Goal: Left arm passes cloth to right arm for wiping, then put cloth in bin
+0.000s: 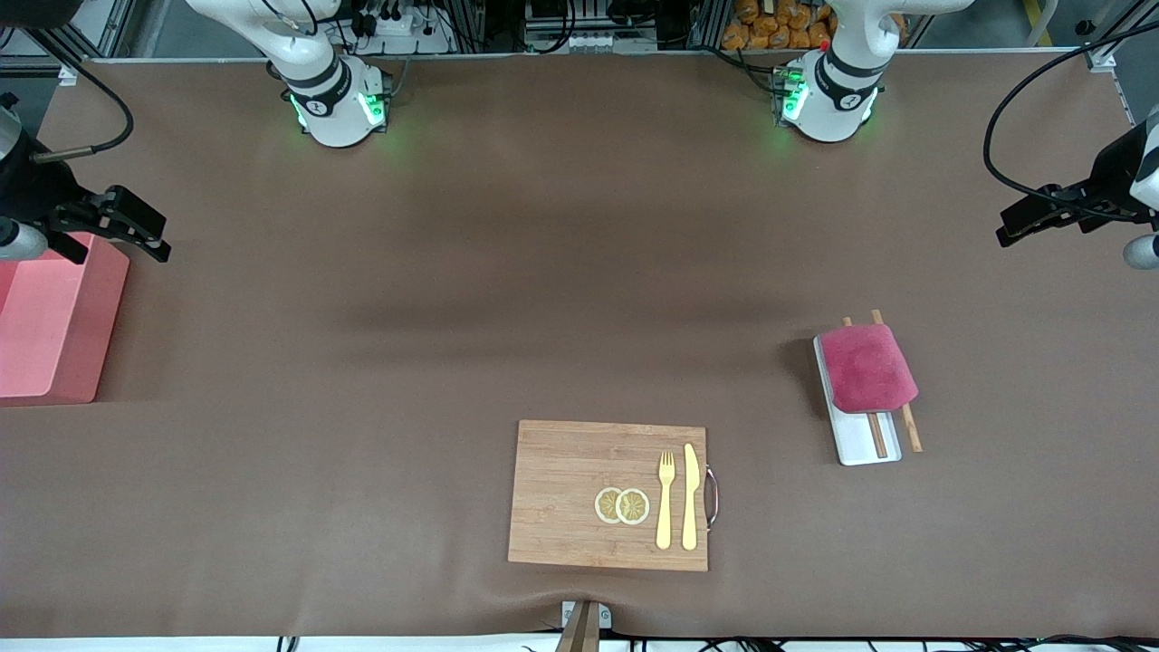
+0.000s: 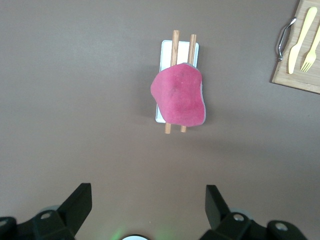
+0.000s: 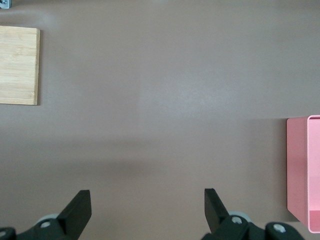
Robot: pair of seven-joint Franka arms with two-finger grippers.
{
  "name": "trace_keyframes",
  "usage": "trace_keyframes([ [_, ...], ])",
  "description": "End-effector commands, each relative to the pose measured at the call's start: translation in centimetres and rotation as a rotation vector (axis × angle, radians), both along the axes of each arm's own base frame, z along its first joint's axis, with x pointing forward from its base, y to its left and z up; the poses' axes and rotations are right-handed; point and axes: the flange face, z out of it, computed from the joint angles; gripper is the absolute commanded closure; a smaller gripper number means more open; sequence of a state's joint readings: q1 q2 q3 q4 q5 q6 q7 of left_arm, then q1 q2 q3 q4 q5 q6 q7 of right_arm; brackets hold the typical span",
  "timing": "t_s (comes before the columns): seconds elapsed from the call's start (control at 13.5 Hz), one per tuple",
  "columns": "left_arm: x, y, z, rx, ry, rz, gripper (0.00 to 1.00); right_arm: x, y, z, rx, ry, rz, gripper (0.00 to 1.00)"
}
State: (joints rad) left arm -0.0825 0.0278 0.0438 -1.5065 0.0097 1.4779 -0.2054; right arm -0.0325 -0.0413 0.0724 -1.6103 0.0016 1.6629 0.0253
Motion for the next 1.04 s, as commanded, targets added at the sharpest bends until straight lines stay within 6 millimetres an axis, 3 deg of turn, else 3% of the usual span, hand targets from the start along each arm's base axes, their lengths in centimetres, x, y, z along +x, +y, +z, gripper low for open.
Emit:
trace_keyframes([
  [0.0, 0.12, -0.23, 0.49, 0.017, -0.004, 0.009, 0.00, -0.02, -0.51, 0.05, 0.006, 0.010, -0.001, 0.00],
  [0.96, 0.17, -0.62, 0.01, 0.013, 0.004, 0.009, 0.00, -0.03, -0.77, -0.04, 0.006, 0.013, -0.005, 0.00],
])
